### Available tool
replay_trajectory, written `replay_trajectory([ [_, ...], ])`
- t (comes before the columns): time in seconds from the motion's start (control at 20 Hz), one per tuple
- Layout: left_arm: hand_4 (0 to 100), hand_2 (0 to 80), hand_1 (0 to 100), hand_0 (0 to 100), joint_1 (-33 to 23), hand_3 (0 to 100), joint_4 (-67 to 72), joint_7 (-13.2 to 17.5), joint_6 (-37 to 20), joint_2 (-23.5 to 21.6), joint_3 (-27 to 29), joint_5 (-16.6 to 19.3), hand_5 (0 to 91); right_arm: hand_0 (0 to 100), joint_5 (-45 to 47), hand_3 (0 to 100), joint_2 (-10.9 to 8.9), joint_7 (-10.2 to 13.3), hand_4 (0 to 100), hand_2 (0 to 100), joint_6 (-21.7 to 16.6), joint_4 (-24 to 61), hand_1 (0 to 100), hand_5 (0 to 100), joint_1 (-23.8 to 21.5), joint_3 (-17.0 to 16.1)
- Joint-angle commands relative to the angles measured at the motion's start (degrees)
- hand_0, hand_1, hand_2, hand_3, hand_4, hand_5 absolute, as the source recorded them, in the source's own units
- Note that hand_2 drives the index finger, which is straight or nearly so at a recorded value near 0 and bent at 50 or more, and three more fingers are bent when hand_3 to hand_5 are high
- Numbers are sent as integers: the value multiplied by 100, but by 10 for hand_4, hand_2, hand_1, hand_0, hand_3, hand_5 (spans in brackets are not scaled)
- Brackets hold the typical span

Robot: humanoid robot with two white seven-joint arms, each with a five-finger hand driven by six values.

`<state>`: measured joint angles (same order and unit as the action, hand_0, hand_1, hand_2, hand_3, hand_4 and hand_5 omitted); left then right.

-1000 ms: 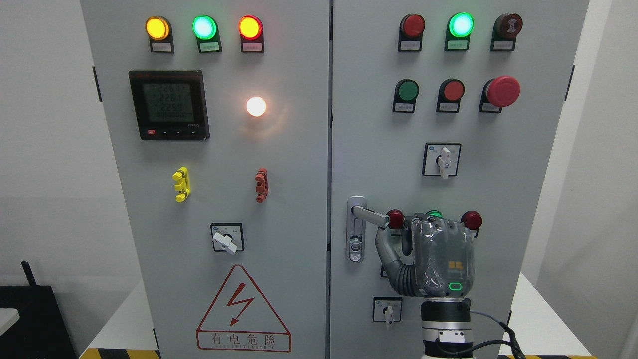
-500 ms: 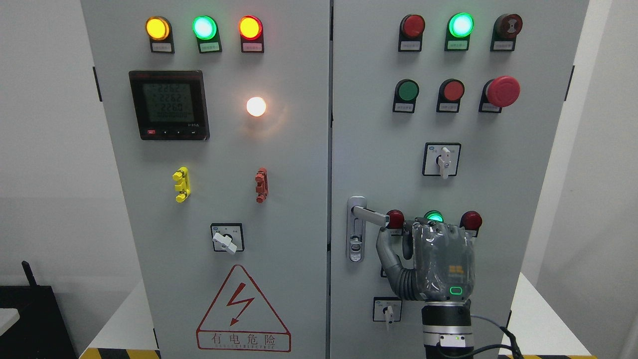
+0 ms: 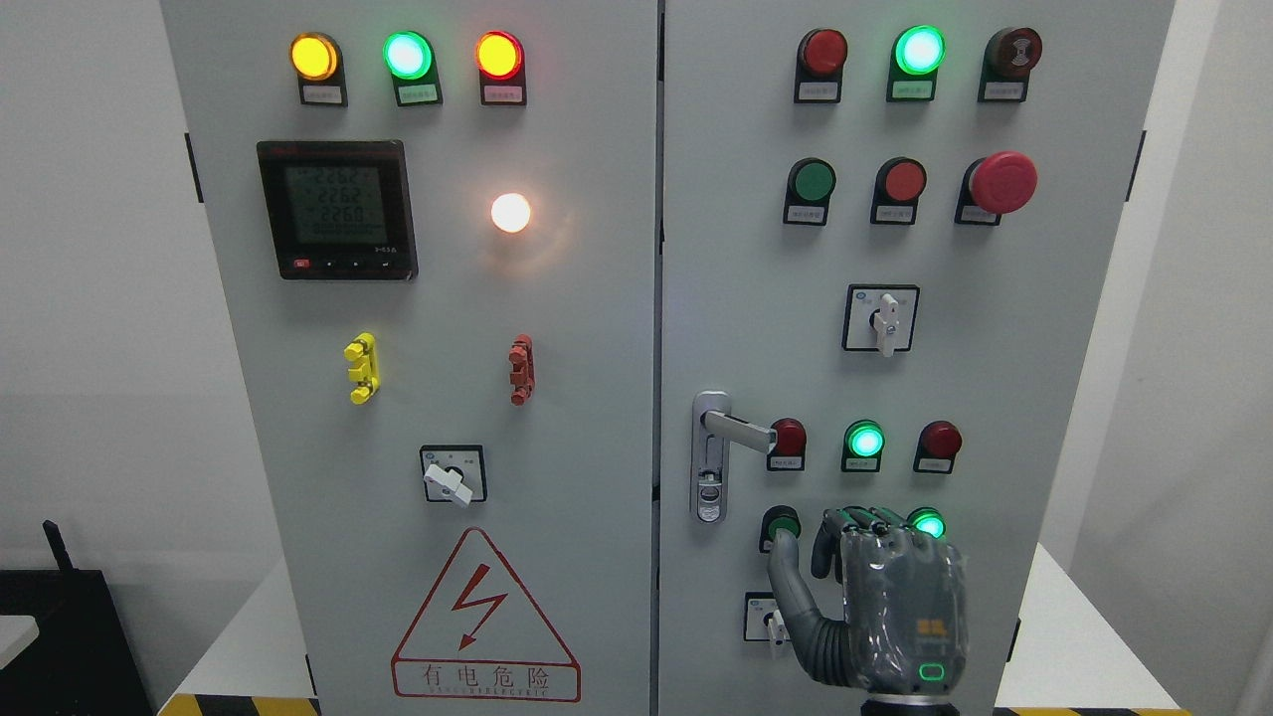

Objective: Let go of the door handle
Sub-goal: 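Open the right hand fingers and move it away from the handle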

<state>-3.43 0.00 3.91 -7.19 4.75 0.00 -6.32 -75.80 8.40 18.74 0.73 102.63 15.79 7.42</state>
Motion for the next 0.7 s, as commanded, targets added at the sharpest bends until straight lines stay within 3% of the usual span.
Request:
replay_trajectory([
  [0.0, 0, 0, 389, 120, 0, 0, -88, 5, -2, 0, -70, -1, 0, 599, 12, 0, 21, 173, 0, 0, -248, 705, 175, 0, -252, -434],
  [0.65, 0, 0, 389, 120, 0, 0, -88, 5, -2, 0, -70, -1, 0, 507, 127, 0, 21, 192, 0, 0, -372, 846, 178, 0, -234, -478],
])
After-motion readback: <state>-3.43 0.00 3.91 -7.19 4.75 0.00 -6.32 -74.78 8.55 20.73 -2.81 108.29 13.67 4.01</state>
